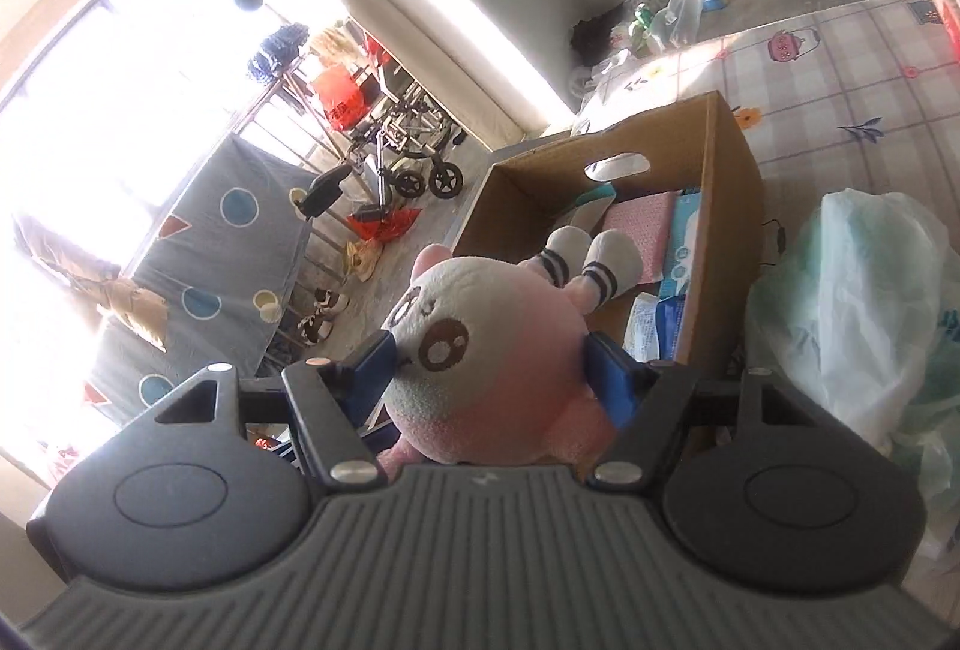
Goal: Organize soft objects
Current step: 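Carry the plush toy over the box and lower it inside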
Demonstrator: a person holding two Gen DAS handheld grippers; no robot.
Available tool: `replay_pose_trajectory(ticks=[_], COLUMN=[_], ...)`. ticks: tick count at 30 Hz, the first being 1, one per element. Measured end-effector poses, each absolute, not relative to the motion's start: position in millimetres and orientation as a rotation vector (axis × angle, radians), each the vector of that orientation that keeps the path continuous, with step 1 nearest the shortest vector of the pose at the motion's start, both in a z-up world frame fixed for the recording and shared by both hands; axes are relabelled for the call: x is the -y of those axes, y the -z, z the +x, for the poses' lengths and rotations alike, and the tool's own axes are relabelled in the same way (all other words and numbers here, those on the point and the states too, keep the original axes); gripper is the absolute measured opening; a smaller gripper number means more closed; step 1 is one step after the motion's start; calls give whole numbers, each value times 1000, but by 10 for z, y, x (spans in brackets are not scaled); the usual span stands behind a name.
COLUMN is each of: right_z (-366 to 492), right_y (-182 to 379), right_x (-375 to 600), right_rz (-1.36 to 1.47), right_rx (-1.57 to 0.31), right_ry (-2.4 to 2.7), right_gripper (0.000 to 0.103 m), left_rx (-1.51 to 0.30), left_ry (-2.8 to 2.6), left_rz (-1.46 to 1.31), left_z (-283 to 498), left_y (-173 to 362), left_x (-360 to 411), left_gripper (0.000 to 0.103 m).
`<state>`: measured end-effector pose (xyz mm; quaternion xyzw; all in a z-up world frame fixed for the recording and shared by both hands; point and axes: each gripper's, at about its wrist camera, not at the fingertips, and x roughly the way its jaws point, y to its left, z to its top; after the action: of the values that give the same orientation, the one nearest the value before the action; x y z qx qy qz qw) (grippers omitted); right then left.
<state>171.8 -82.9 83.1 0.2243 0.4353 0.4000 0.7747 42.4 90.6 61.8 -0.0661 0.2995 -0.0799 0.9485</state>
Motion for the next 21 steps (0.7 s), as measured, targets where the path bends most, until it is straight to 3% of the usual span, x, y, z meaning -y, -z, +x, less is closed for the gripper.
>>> replay_pose_trajectory(ticks=[7,15,21], right_z=[2350,2740,2747], right_y=[-418,169,292], right_x=[-184,-510,-583], right_rz=[345,223,177], right_rx=[-1170,-1351,-1367], right_ry=[-865,-777,-797], right_gripper=[70,69,70], left_rx=[-846,-1113,-1131], left_ry=[102,118,106], left_rz=[-249,-374,-383], left_z=[985,1475,1400], left_y=[-172,369,421], left_x=[-1693,-1964,-2032], left_gripper=[54,54,63])
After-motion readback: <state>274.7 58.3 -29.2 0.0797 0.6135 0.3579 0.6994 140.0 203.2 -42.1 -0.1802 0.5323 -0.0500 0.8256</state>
